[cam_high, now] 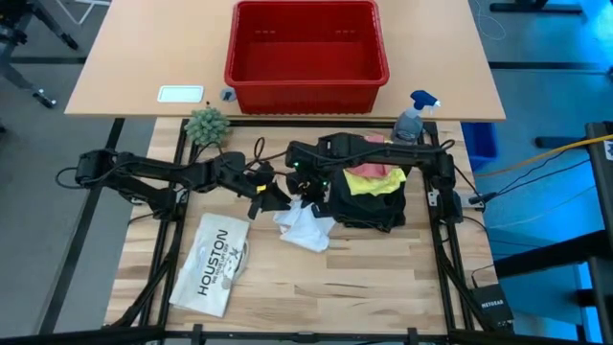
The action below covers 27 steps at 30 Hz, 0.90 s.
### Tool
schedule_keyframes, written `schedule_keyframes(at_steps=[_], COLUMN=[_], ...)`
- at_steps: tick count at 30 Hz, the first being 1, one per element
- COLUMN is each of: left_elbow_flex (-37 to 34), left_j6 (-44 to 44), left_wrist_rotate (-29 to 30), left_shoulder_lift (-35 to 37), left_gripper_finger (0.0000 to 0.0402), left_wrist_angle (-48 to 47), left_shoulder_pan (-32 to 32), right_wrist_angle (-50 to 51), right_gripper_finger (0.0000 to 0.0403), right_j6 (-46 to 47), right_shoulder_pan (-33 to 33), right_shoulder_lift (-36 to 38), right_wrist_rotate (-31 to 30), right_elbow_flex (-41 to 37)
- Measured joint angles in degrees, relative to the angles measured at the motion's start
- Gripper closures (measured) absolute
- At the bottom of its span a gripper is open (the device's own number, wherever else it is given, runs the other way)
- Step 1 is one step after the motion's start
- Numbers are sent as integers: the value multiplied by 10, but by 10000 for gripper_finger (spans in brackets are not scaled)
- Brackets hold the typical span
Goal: Fold laundry
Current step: Fold the white panty
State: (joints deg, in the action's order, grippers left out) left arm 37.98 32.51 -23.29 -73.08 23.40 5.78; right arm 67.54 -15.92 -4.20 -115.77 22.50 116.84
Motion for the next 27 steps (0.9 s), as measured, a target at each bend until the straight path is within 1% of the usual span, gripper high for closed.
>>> schedule_keyframes(at_steps=[2, 7, 11, 14, 19, 27], left_elbow_flex=[0, 0, 0, 0, 0, 0], left_j6=[4, 3, -14, -39, -74, -76], left_wrist_rotate=[-9, -5, 23, 54, 72, 65], left_shoulder_lift=[0, 0, 0, 0, 0, 0], left_gripper_finger=[267, 267, 267, 267, 267, 267], left_wrist_angle=[-3, -5, -11, -32, -34, -29], left_shoulder_pan=[0, -2, -2, -2, -2, -2], right_wrist_angle=[0, -1, -1, -2, -4, -27], right_gripper_finger=[403, 403, 403, 403, 403, 403], right_j6=[0, 1, 2, 2, 2, 4], right_shoulder_pan=[-5, -17, -19, -19, -19, -27], right_shoulder_lift=[0, 0, 0, 0, 0, -1], right_wrist_rotate=[0, 7, 17, 40, 43, 49], right_elbow_flex=[0, 0, 0, 0, 0, 0])
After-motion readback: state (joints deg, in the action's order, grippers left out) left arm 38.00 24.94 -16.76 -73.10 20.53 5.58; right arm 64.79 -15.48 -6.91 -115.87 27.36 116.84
